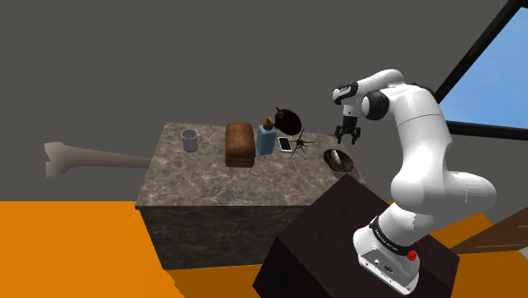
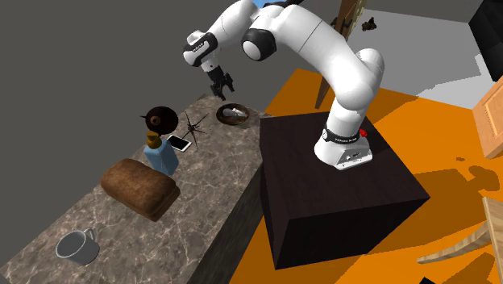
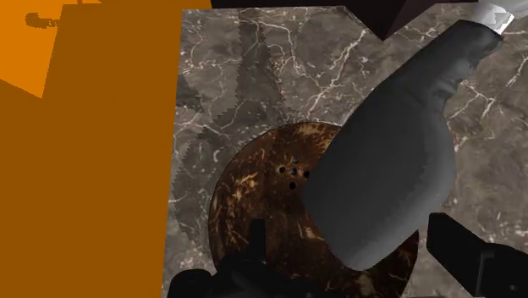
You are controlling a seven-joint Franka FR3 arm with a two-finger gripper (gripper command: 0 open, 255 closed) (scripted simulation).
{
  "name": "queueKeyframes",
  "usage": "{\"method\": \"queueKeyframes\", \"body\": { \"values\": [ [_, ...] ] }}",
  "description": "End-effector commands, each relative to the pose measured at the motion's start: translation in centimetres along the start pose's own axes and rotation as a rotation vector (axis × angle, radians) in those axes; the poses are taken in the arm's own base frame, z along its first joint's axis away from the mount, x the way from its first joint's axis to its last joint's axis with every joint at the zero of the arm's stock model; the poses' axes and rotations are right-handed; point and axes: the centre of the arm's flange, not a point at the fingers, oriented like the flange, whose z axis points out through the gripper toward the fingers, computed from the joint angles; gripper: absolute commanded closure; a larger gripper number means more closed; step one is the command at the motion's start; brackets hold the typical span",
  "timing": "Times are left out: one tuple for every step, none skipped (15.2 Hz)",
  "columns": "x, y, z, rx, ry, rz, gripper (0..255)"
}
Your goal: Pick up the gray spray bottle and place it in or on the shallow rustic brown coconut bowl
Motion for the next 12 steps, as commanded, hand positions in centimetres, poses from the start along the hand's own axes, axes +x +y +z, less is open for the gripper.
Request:
{"method": "queueKeyframes", "body": {
  "values": [
    [0.0, 0.0, -1.3, 0.0, 0.0, 0.0, 0],
    [0.0, 0.0, -2.6, 0.0, 0.0, 0.0, 0],
    [0.0, 0.0, -4.0, 0.0, 0.0, 0.0, 0],
    [0.0, 0.0, -5.0, 0.0, 0.0, 0.0, 0],
    [0.0, 0.0, -5.0, 0.0, 0.0, 0.0, 0],
    [0.0, 0.0, -5.0, 0.0, 0.0, 0.0, 0],
    [0.0, 0.0, -5.0, 0.0, 0.0, 0.0, 0],
    [0.0, 0.0, -5.0, 0.0, 0.0, 0.0, 0],
    [0.0, 0.0, -5.0, 0.0, 0.0, 0.0, 0],
    [0.0, 0.0, -5.0, 0.0, 0.0, 0.0, 0],
    [0.0, 0.0, -5.0, 0.0, 0.0, 0.0, 0],
    [0.0, 0.0, -5.0, 0.0, 0.0, 0.0, 0]
  ]
}}
